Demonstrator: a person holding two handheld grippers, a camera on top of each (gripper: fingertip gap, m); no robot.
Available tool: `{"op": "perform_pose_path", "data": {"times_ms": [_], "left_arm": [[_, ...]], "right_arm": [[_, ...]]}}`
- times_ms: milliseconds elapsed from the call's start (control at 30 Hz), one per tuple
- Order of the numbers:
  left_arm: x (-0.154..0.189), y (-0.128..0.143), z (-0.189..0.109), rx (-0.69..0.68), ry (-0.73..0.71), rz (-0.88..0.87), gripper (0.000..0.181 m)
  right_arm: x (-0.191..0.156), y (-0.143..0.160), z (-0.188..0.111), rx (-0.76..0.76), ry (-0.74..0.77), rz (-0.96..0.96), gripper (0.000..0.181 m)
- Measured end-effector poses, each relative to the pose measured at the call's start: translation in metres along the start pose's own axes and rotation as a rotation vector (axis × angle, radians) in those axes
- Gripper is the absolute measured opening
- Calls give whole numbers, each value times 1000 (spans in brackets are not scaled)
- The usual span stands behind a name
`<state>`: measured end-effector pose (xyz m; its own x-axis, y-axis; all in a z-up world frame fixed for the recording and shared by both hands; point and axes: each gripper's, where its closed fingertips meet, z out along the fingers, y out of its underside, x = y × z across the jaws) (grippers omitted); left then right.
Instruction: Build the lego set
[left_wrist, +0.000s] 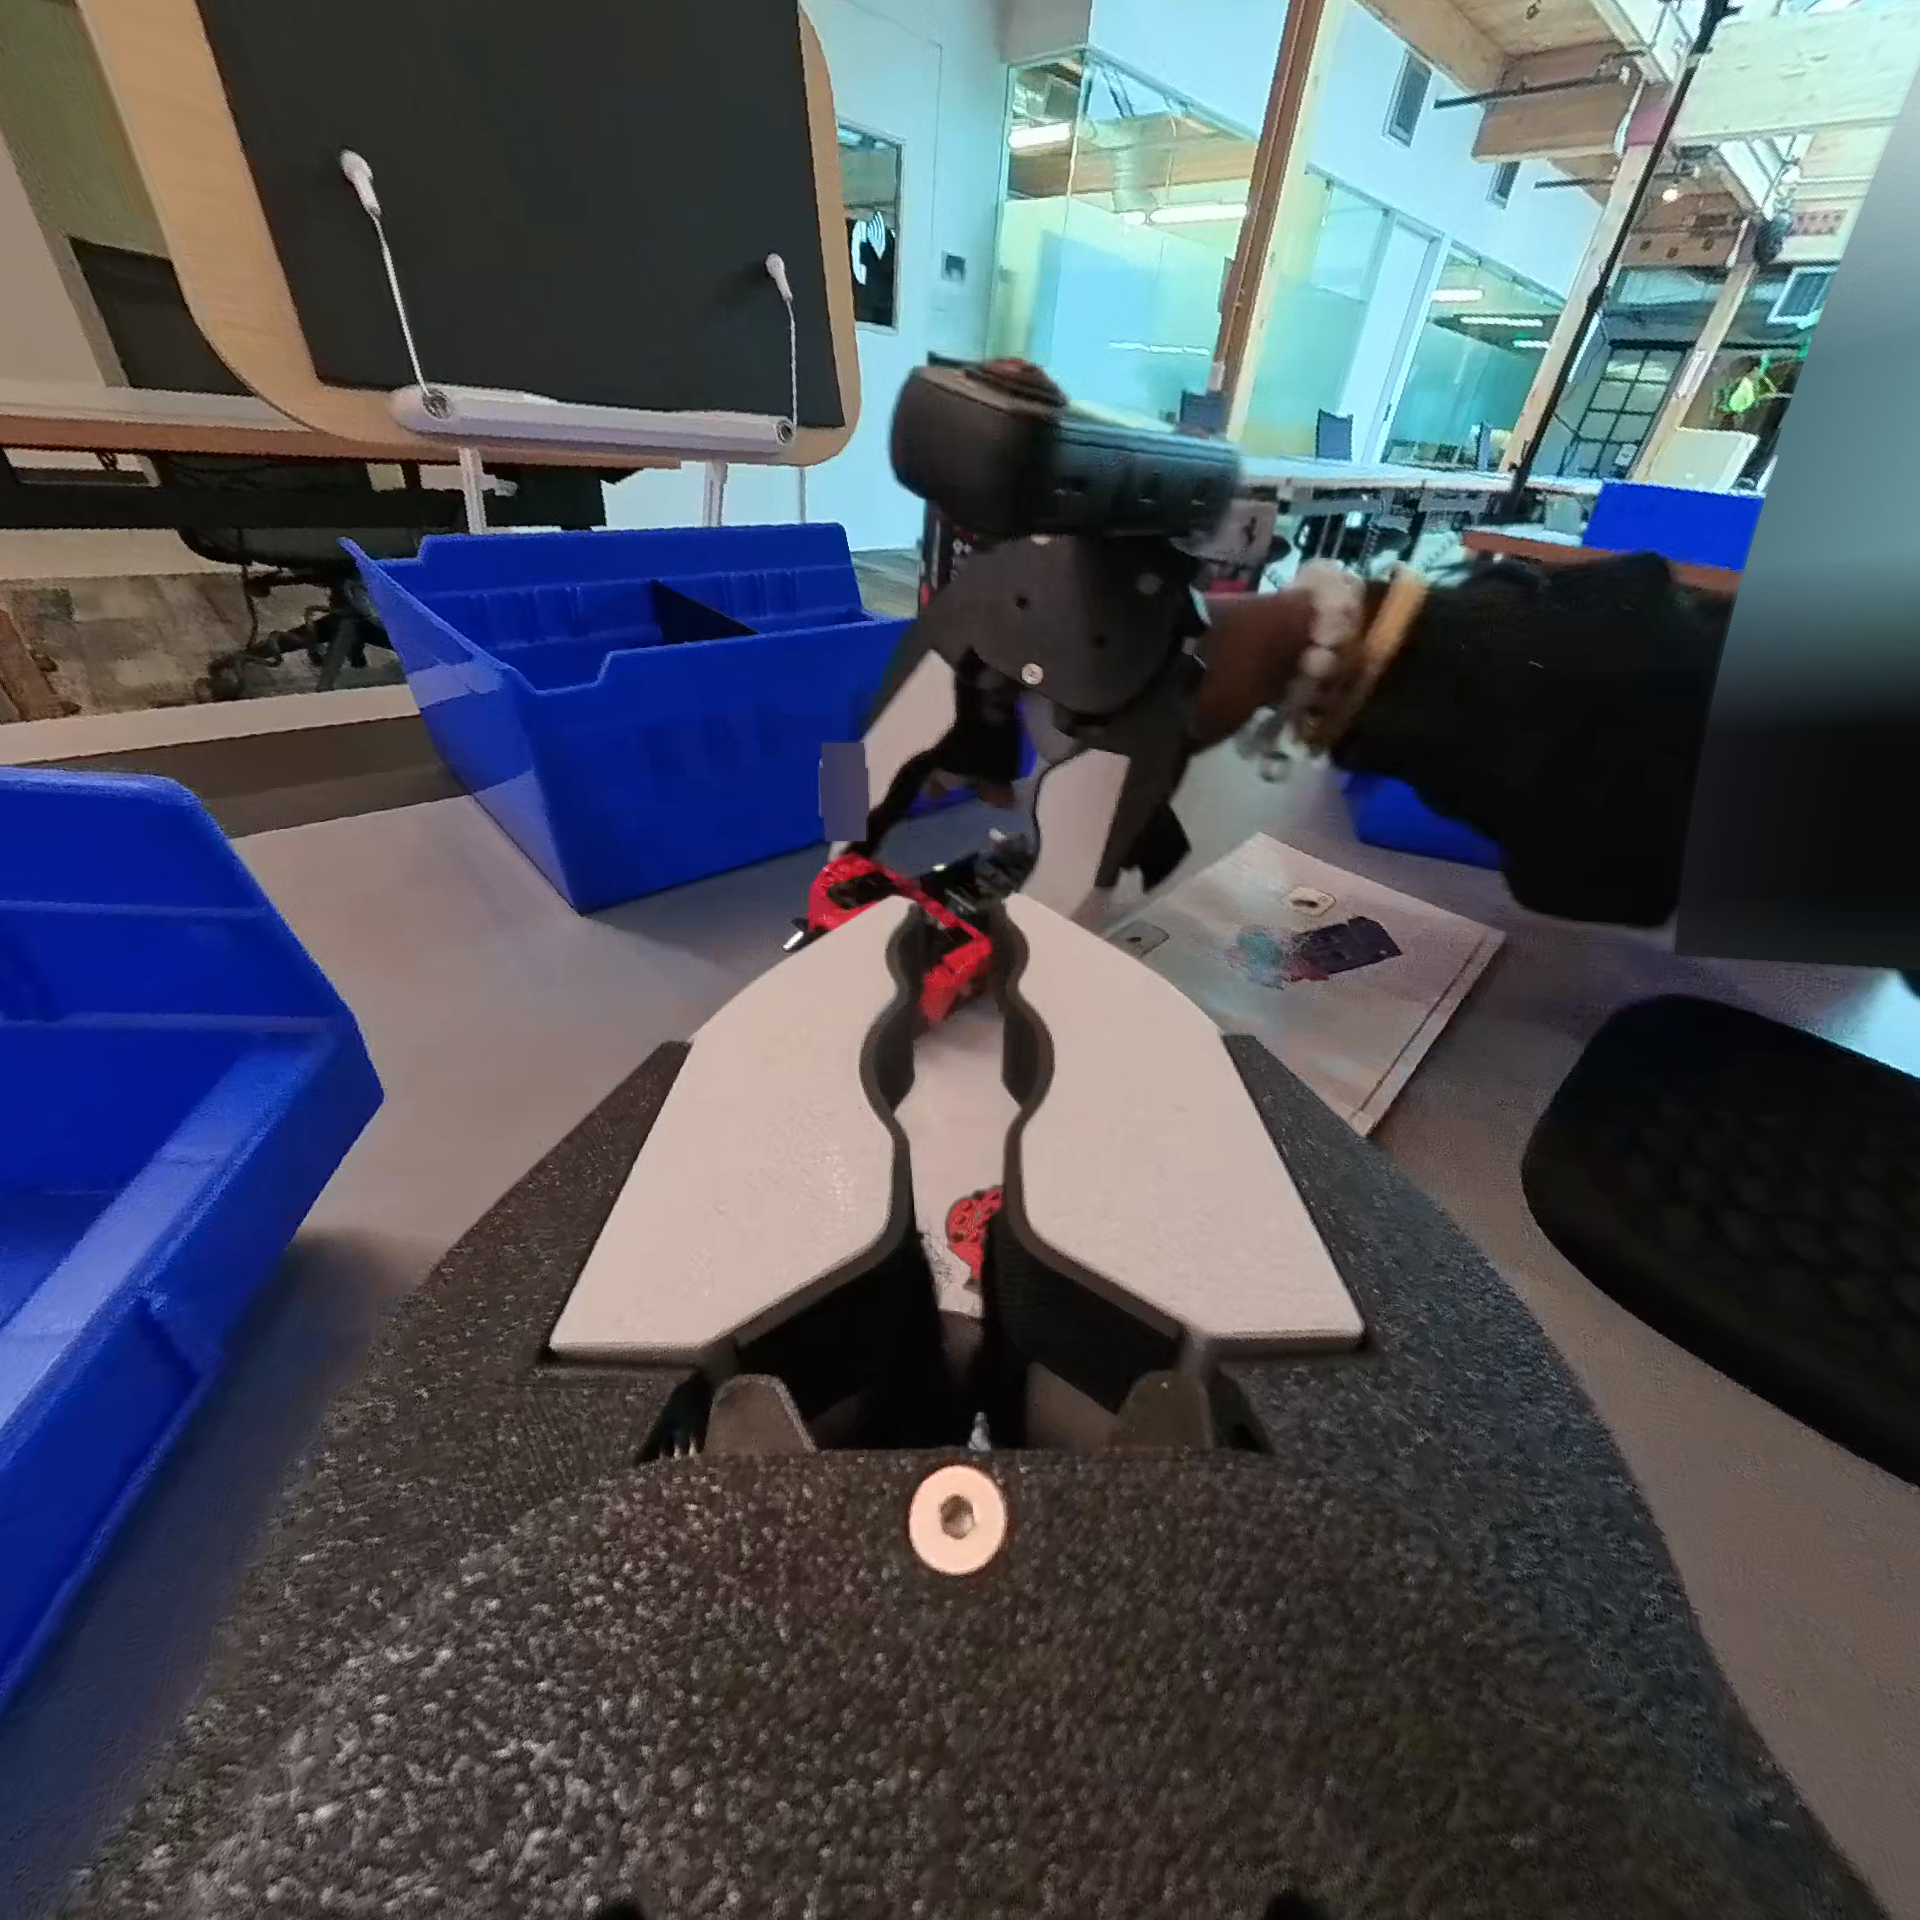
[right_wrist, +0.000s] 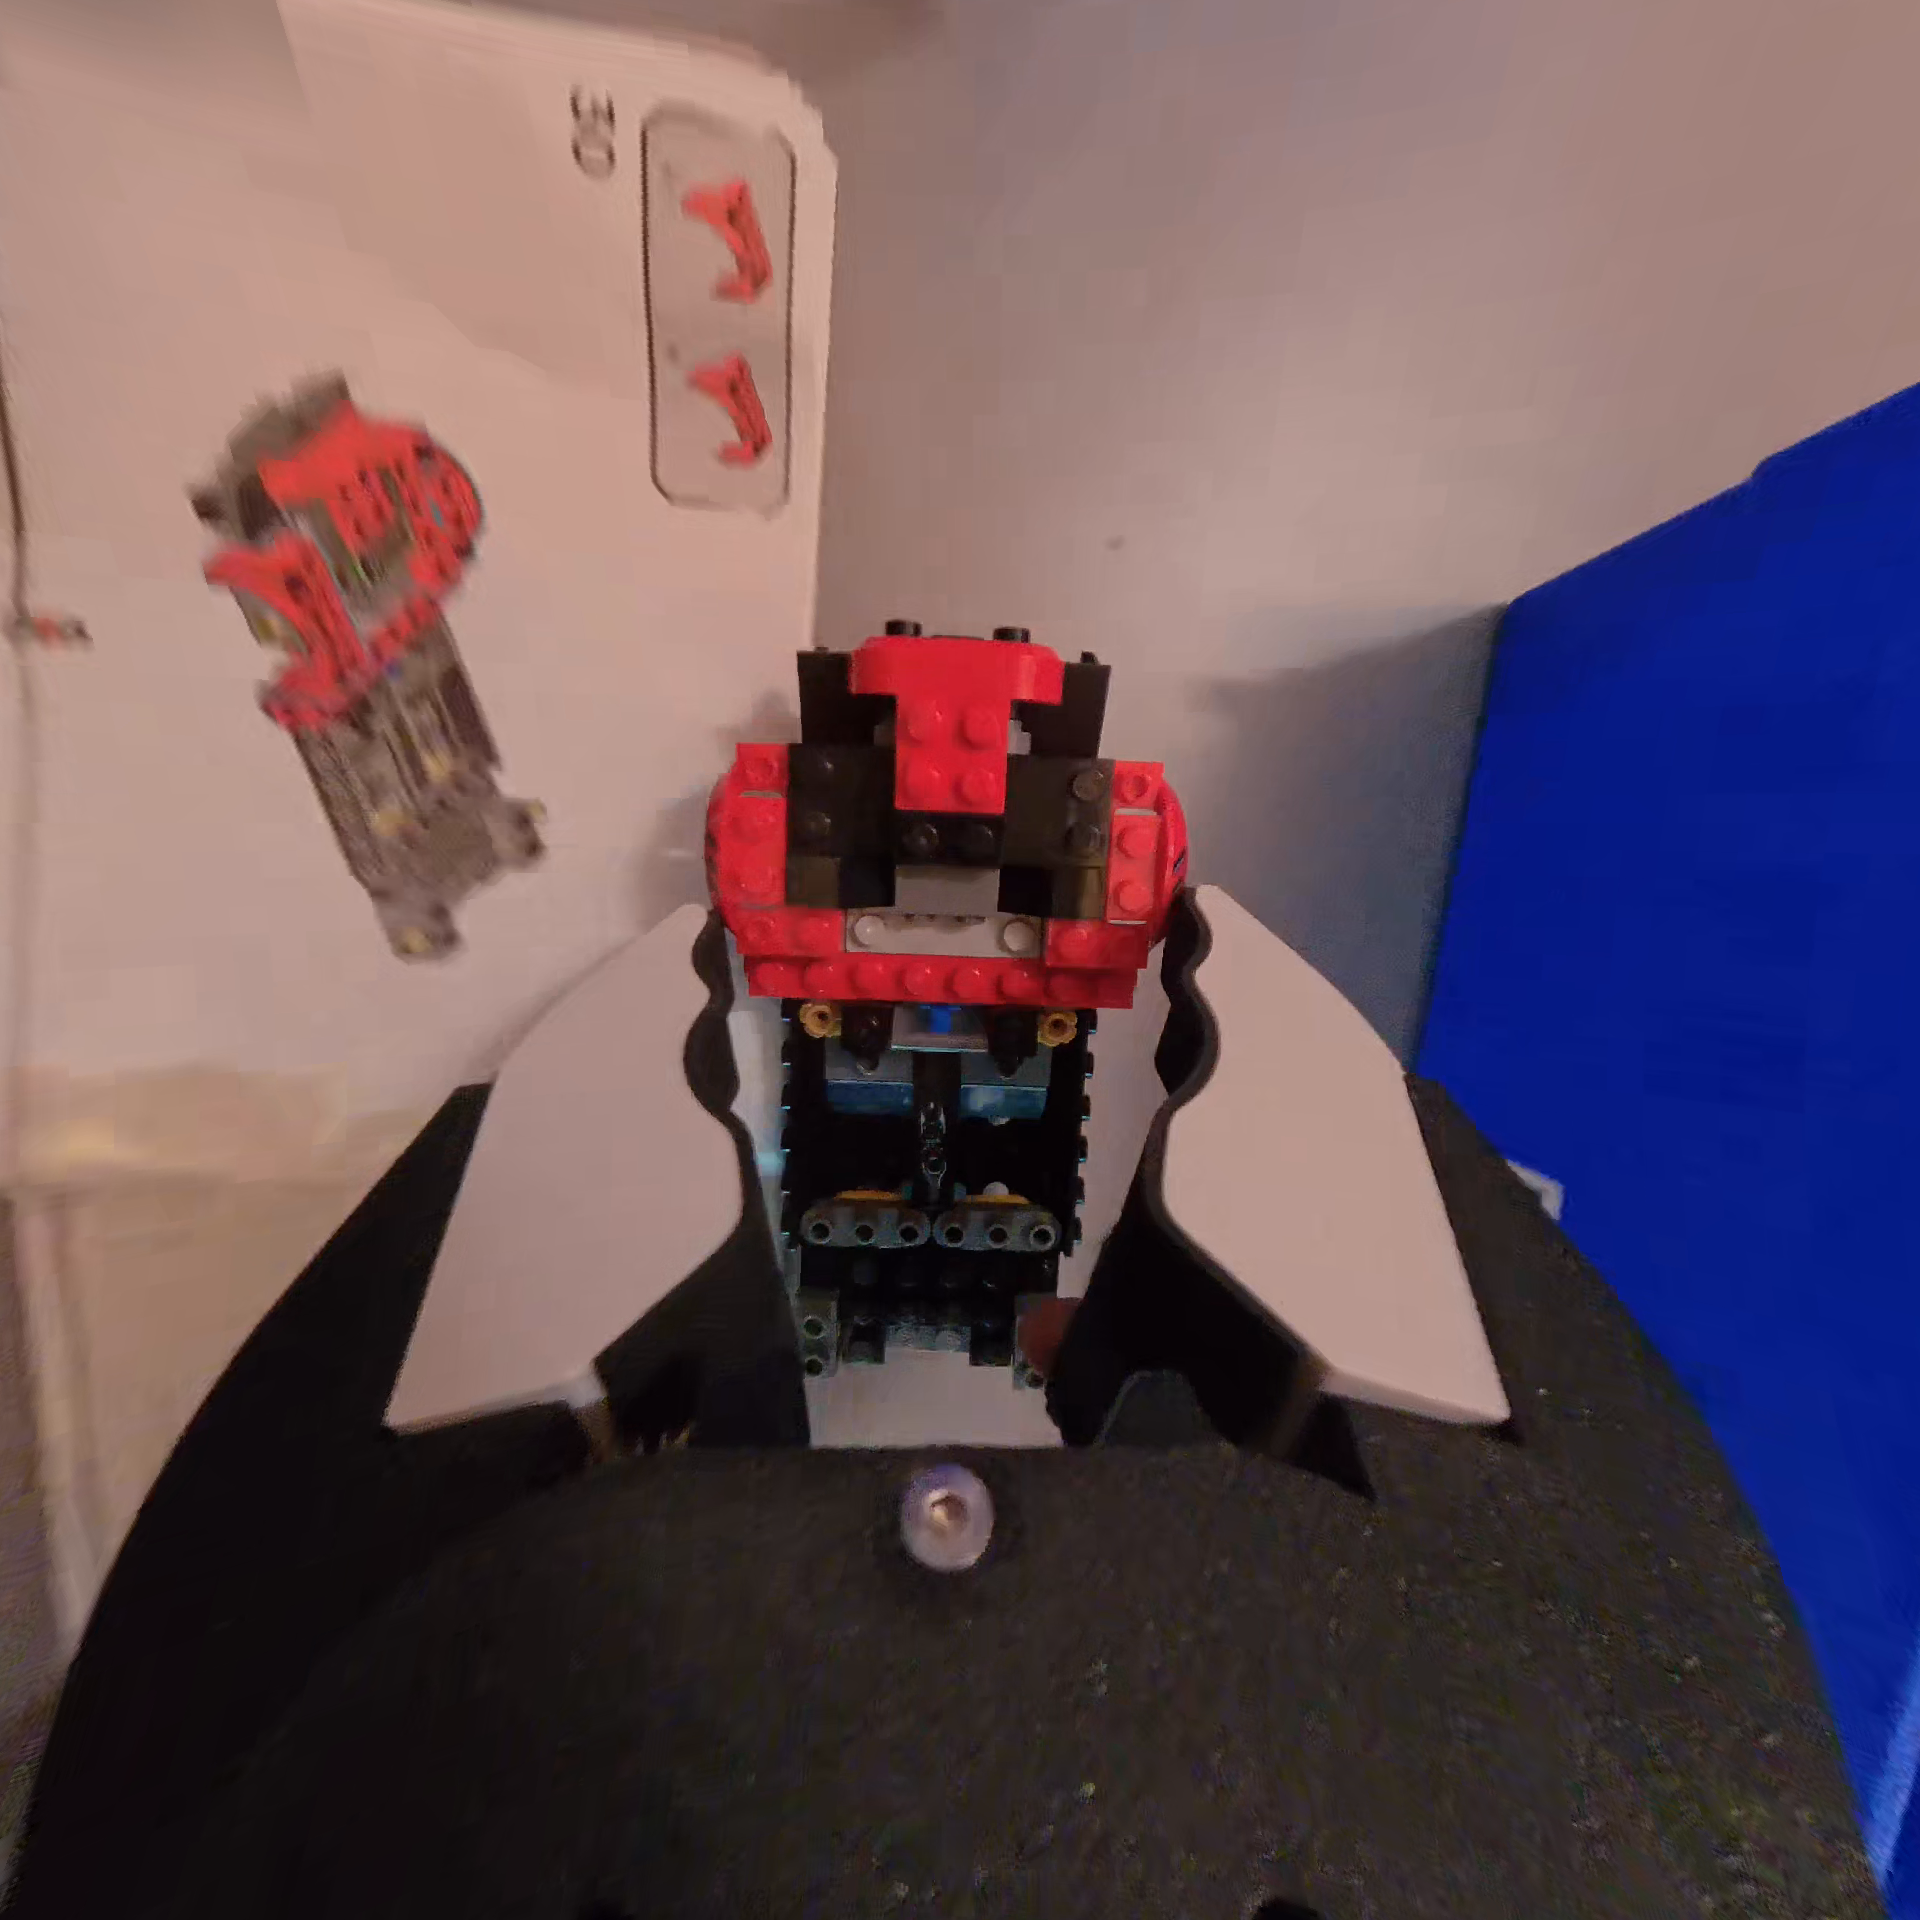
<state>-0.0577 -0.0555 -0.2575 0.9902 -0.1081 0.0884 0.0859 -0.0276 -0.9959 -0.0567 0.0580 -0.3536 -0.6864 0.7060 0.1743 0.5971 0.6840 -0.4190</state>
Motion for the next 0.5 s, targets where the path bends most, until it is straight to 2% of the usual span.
{"op": "perform_pose_path", "data": {"times_ms": [133,267,300,400,467,500], "left_arm": [[2,5,3,-34,15,4,14],[5,8,6,-62,33,8,14],[7,10,7,-76,41,14,14],[16,23,14,-176,89,60,16],[21,43,19,-341,114,130,17],[18,56,19,-448,102,181,18]], "right_arm": [[18,13,7,0,-104,-29,80],[26,15,11,6,-95,-20,80],[29,13,8,29,-65,8,87],[24,10,-24,106,10,162,101],[2,15,-53,178,38,303,112],[-12,21,-65,210,57,388,111]]}}
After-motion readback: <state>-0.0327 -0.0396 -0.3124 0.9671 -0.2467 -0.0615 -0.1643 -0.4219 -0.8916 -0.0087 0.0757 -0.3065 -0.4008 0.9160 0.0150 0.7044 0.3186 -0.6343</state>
